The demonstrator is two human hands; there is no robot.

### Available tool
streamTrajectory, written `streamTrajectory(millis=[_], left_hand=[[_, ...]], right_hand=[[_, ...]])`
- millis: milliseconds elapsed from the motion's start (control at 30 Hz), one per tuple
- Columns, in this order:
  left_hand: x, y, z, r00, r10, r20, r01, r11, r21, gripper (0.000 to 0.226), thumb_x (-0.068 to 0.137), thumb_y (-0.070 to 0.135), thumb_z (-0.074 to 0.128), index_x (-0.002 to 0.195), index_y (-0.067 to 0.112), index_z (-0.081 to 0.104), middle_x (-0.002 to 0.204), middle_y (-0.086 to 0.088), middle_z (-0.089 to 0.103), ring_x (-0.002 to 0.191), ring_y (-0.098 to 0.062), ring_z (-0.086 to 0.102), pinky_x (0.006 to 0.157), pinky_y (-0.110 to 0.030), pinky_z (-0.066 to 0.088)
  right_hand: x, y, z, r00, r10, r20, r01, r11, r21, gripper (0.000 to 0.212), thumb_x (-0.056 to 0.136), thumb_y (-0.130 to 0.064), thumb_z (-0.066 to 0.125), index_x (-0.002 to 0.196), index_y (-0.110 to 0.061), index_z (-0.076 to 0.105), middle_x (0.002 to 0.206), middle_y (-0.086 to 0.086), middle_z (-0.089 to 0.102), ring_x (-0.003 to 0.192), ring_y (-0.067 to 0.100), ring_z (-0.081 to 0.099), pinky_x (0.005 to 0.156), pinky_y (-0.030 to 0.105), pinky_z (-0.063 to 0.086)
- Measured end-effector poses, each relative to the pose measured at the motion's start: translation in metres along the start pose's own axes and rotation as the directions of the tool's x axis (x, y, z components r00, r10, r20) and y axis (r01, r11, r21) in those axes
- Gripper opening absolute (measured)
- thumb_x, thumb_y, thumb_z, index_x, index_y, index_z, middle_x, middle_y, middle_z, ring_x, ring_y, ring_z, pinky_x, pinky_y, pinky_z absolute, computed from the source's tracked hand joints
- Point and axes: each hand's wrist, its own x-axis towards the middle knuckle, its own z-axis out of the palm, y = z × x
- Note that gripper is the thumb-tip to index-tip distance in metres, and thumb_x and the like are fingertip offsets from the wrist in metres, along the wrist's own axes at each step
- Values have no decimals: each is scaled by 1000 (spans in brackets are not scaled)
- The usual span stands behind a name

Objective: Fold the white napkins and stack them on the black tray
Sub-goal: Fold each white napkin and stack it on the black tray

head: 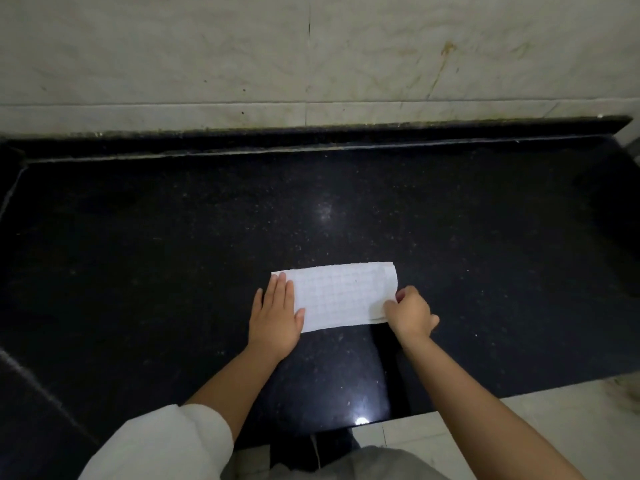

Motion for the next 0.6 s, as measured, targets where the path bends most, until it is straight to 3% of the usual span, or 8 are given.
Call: streamTrajectory(millis=[100,167,300,400,467,500,567,600], left_hand=[[0,-3,-3,1000,23,1,-23,999,-30,60,101,35,21,148,8,-3,158,-7,-11,147,-20,-10,120,-37,-1],[-2,-9,-7,999,50,-15,-51,996,-69,58,101,34,23,149,9,-1,159,-6,-8,147,-18,-8,120,-36,-1],[-14,-34,-12,992,-34,-125,9,980,-198,55,101,30,26,149,10,9,159,-4,3,147,-16,-2,120,-32,3],[-30,-55,-14,982,-107,-155,64,964,-257,53,101,29,29,148,10,14,159,-4,7,147,-16,1,120,-31,6],[-42,-68,-12,976,-138,-170,88,957,-276,52,100,30,29,147,9,18,158,-5,11,147,-17,4,120,-32,8],[-49,-74,-11,973,-149,-173,96,955,-282,52,100,31,28,146,8,21,158,-6,13,147,-18,6,120,-32,10],[-61,-87,-7,972,-173,-159,121,949,-291,51,99,30,32,144,6,27,156,-9,19,147,-20,11,119,-34,14],[-66,-93,-5,970,-184,-159,131,946,-296,50,99,28,36,143,5,31,155,-10,23,146,-21,14,118,-36,16]], right_hand=[[-4,-7,-7,1000,-1,-7,3,982,188,28,85,-7,53,112,-3,53,106,15,63,104,32,57,96,37,37],[-12,-15,-10,984,-172,-40,176,946,273,25,84,-3,53,108,2,58,106,17,64,97,30,59,82,31,43],[-38,-40,4,823,-560,-94,567,800,196,23,84,-1,56,106,4,61,99,17,64,84,21,55,74,21,35],[-57,-60,39,729,-683,38,675,728,121,24,88,-4,51,110,4,60,105,18,63,93,31,59,77,28,41],[-68,-71,62,683,-723,103,724,689,33,17,84,-1,55,98,3,63,96,18,65,85,31,62,73,31,46],[-71,-73,74,650,-753,106,758,651,-26,10,74,2,65,84,2,65,81,15,66,70,29,63,62,30,49],[-75,-73,89,588,-798,135,809,582,-80,27,45,4,82,58,-6,61,52,6,60,40,19,55,37,21,42],[-75,-71,93,589,-793,153,808,582,-92,32,39,3,84,53,-8,59,47,3,56,35,17,51,35,18,37]])
